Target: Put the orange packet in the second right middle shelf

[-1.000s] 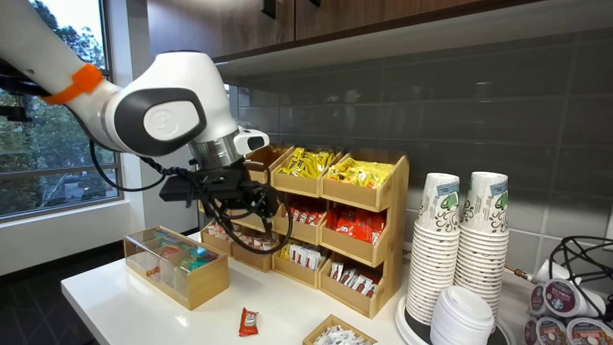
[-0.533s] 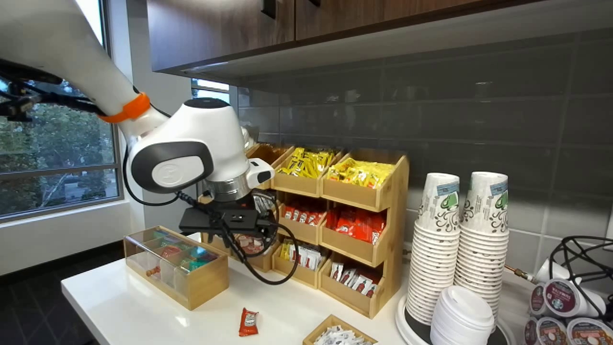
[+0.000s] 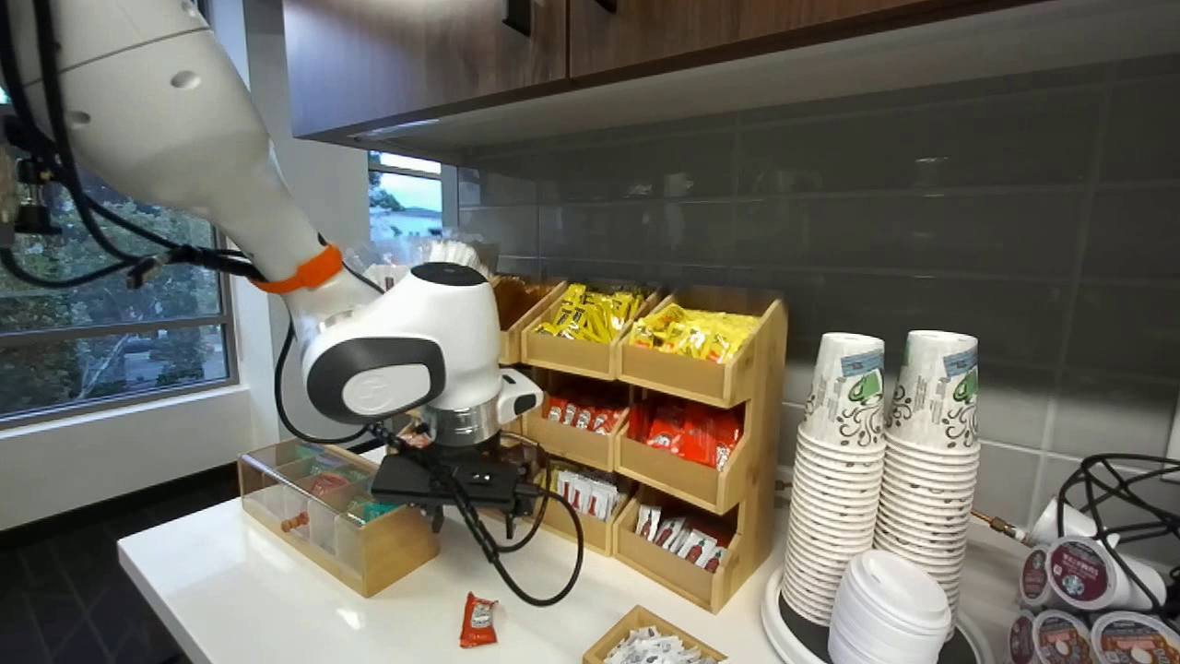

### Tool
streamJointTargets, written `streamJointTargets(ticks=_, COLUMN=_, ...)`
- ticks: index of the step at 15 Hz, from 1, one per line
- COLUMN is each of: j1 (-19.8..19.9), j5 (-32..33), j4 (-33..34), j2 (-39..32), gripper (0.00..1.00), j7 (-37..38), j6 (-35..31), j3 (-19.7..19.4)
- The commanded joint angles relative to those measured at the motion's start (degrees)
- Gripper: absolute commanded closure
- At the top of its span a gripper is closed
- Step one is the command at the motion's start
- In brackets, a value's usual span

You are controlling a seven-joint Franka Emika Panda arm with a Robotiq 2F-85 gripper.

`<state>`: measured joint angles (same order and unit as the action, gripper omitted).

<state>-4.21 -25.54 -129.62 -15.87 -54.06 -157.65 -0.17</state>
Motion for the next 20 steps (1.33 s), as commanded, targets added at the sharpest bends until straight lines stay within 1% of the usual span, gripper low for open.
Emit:
streamJointTargets(ticks=1, j1=4.0, j5=6.4, j4=3.0, j2=-3.7, gripper=0.0, j7=4.9, j6=4.1, j3=3.4)
streamJointTargets(ticks=5, j1=5.0, j5=13.7, j4=3.8, j2=-5.5, gripper=0.0, j7=10.8, j6=5.2, j3=3.6)
streamJointTargets(ticks=10, j1=6.0, j5=19.3, j4=4.0, j2=-6.4, gripper=0.0, j7=15.4, j6=6.0, j3=4.1)
streamJointTargets(ticks=11, j1=6.2, j5=19.9, j4=4.0, j2=-6.4, gripper=0.07, j7=15.9, j6=6.4, j3=4.2)
streamJointTargets(ticks=12, j1=6.3, j5=20.6, j4=4.1, j2=-6.4, gripper=0.18, j7=16.4, j6=6.7, j3=4.3)
streamJointTargets(ticks=13, j1=6.5, j5=21.1, j4=4.2, j2=-6.5, gripper=0.34, j7=16.7, j6=7.0, j3=4.3)
streamJointTargets(ticks=16, j1=6.7, j5=22.5, j4=4.6, j2=-6.7, gripper=0.58, j7=17.7, j6=7.6, j3=4.4)
streamJointTargets(ticks=17, j1=6.7, j5=22.9, j4=4.8, j2=-6.9, gripper=0.46, j7=18.1, j6=7.5, j3=4.4)
streamJointTargets(ticks=18, j1=6.7, j5=23.3, j4=4.9, j2=-7.0, gripper=0.2, j7=18.4, j6=7.6, j3=4.4)
streamJointTargets(ticks=19, j1=6.7, j5=23.6, j4=5.0, j2=-7.1, gripper=0.21, j7=18.6, j6=7.6, j3=4.4)
streamJointTargets(ticks=20, j1=6.8, j5=23.9, j4=5.0, j2=-7.2, gripper=0.19, j7=18.9, j6=7.6, j3=4.5)
